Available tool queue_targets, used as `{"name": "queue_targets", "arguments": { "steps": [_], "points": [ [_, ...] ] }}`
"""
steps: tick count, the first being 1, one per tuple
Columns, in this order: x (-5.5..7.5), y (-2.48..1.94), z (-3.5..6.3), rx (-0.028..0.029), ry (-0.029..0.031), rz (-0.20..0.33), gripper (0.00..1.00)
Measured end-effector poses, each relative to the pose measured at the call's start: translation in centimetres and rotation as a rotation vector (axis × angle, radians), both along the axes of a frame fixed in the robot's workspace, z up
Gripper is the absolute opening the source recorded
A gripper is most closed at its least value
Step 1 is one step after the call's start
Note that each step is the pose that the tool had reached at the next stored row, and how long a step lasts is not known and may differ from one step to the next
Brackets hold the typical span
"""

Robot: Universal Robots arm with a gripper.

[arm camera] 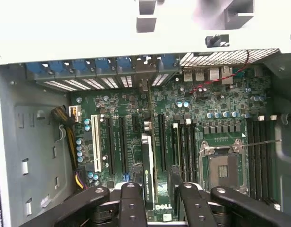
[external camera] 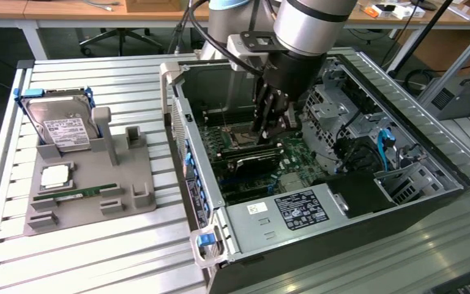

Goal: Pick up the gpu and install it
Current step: 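Insert the gpu into the slot, then press down on the gpu until it lock into place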

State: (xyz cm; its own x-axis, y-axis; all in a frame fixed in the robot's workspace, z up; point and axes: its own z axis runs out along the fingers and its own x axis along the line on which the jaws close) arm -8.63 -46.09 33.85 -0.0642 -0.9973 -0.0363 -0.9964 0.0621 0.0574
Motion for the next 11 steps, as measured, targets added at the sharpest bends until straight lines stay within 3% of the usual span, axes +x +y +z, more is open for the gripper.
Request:
{"name": "queue_targets", "arguments": {
  "steps": [11],
  "points": [
    [0.0, 0.0, 0.0, 0.0002, -0.0001, 0.0, 0.35]
  ]
}}
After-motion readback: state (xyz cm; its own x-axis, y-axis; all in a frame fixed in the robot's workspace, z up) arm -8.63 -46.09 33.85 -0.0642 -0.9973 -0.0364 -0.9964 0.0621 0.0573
